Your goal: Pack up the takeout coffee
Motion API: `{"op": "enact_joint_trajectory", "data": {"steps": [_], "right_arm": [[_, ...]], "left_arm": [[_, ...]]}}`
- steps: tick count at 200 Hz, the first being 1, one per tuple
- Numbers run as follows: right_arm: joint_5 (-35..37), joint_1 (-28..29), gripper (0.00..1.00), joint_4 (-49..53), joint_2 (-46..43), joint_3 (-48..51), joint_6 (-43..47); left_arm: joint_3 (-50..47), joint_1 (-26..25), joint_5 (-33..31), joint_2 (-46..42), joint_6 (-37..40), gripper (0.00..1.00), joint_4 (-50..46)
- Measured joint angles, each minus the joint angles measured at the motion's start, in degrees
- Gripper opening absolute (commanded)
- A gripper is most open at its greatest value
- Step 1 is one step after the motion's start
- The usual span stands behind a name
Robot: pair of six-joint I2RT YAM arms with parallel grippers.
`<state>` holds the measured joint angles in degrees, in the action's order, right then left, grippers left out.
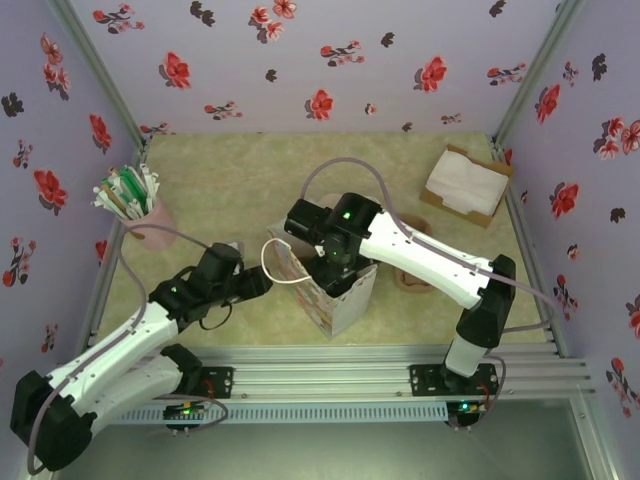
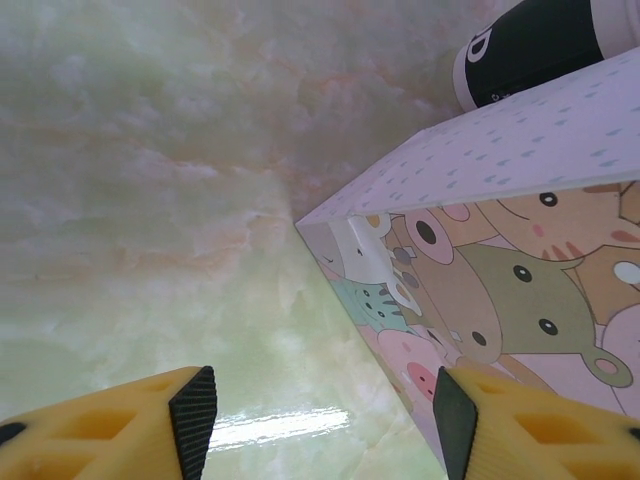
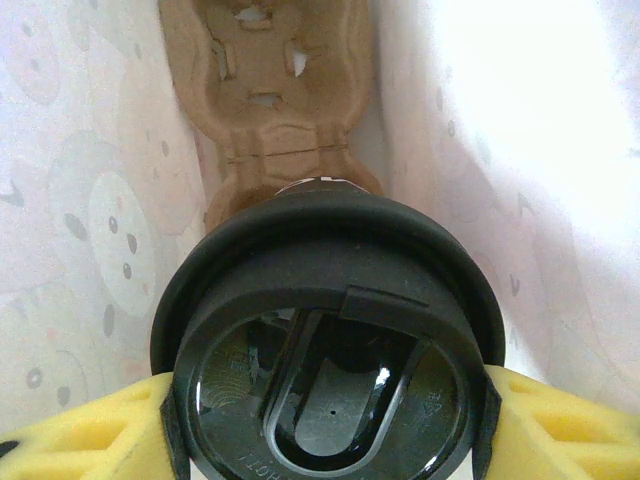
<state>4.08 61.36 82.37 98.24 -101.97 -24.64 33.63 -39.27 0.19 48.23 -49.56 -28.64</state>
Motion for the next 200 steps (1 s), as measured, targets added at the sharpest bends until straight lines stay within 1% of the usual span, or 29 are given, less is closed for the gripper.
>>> {"op": "enact_joint_trajectory", "data": {"steps": [13,65,103,158,200], "right_arm": [[0.0,0.02,0.65,-0.07,-0.07,0.11,0.0],[0.02,0.02,0.65,-0.35,-1.11,0.5,0.0],[0.0,0.0,0.65,-1.14,-1.81,1.53,0.0],[-0.61,-0.26,0.65,-1.64,-1.81,1.77,0.0],[-1.51,-0.37,0.65,-2.62,-1.81,2.67,0.0]], "left_arm": [[0.0,0.0,-0.7,-1.4,-0.13,0.66,-0.83],[0.0,0.04,-3.23,-7.23,-1.42,0.82,-4.28],[0.09,0.04,-4.24,-9.62,-1.99,0.99,-6.69],[0.76,0.04,-4.33,-11.34,-2.01,0.99,-8.63],[0.76,0.04,-5.35,-14.8,-2.03,0.99,-10.14]]}}
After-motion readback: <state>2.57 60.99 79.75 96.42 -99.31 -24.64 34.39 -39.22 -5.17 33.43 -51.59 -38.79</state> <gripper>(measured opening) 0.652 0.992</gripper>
